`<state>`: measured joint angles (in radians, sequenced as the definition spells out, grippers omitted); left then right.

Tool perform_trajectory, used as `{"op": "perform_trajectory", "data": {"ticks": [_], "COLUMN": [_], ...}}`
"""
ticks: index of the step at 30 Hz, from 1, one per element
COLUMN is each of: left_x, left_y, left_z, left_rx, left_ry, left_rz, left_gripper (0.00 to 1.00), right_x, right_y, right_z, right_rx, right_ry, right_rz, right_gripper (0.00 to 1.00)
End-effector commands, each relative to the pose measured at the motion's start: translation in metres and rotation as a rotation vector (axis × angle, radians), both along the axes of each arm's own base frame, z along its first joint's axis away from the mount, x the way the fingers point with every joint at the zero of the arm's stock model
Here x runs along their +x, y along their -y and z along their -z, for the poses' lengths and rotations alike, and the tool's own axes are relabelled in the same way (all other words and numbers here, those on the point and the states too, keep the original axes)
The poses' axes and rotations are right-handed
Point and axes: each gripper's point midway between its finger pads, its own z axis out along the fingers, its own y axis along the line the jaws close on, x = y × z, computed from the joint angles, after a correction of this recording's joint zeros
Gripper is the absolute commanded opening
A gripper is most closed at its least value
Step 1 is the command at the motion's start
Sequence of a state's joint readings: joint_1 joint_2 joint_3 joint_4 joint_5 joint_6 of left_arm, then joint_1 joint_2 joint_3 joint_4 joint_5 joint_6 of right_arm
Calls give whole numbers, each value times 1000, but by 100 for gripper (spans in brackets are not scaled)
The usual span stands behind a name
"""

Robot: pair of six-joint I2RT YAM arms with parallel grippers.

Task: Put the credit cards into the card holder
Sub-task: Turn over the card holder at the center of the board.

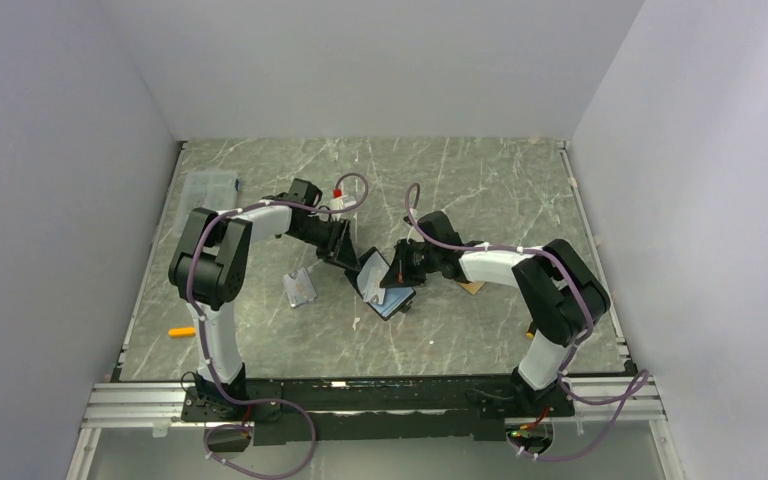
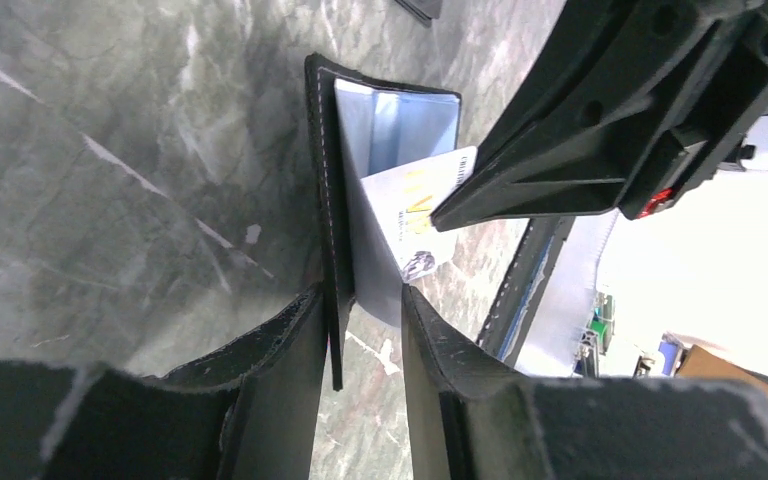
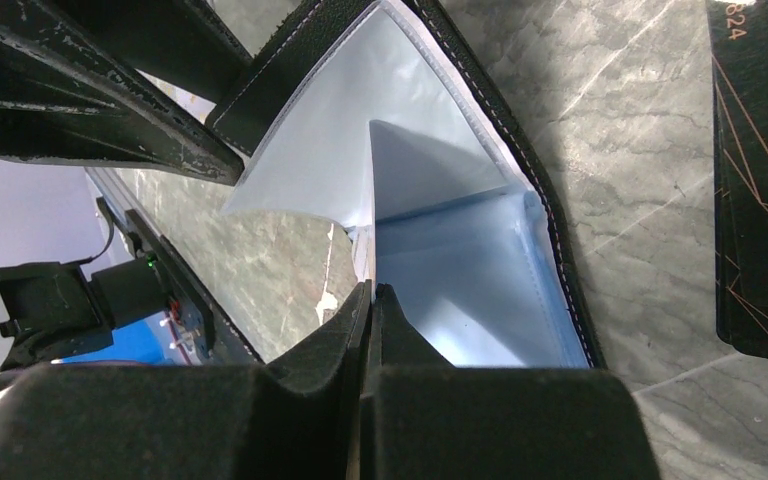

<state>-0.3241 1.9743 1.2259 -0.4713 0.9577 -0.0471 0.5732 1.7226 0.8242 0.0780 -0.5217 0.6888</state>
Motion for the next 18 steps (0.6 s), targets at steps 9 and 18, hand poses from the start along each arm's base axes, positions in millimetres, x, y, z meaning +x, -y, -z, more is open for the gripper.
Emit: {"op": "perform_trajectory", "data": {"ticks": [9, 18], "left_x": [2, -5], "left_y": [6, 14], "left_z": [-21, 3], "left_rx": [-108, 0], "left_ry": [18, 34], "left_rz": [38, 60], "left_gripper": [39, 36], "right_x": [1, 0], "right_y": [1, 0], "right_z": [7, 6], "right_rx": [-13, -6], "right_ry": [25, 25], "right_rz": [-6, -9], "right_gripper": [0, 0]}}
